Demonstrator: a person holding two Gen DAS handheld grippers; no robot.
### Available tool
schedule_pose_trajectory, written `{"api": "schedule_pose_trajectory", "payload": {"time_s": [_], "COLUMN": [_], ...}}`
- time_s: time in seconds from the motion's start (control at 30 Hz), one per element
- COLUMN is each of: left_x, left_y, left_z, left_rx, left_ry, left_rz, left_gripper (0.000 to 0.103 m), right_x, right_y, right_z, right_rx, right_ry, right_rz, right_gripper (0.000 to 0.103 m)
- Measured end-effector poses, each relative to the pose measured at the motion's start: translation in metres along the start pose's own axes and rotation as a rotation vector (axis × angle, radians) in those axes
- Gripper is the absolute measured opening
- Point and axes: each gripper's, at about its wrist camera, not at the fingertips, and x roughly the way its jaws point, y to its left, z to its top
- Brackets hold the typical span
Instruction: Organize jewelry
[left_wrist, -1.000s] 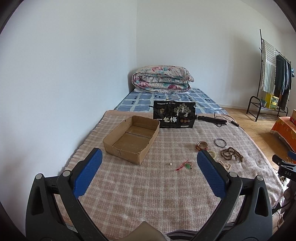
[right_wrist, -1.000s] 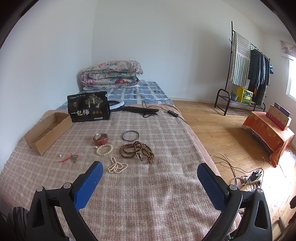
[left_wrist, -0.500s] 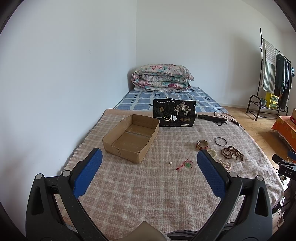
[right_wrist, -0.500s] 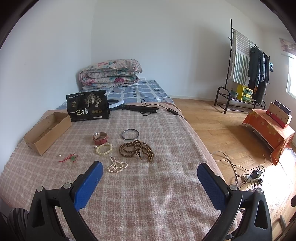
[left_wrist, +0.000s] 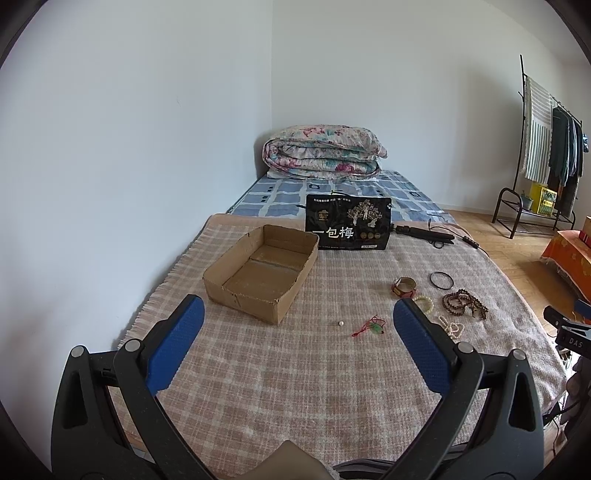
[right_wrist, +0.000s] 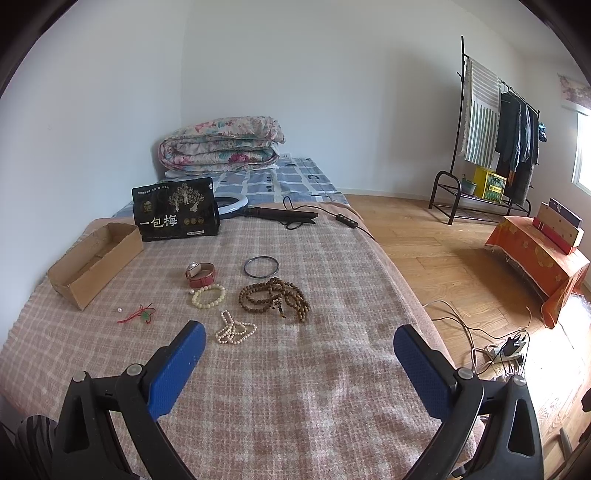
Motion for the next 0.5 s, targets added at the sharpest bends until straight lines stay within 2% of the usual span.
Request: {"api": "schedule_pose_trajectory", "payload": {"time_s": [0.5], "left_x": [0.0009], "left_y": [-0.0008], "left_z": [-0.0046], "left_rx": [0.005], "left_ry": [0.011], "left_rz": [-0.002], "left_gripper": [0.103], "right_x": [0.0053], "right_y": [-0.0014], "right_z": [-0.0016], "right_rx": [-0.002], "right_ry": [0.002], "right_rz": [-0.005], "right_gripper": [0.103]}}
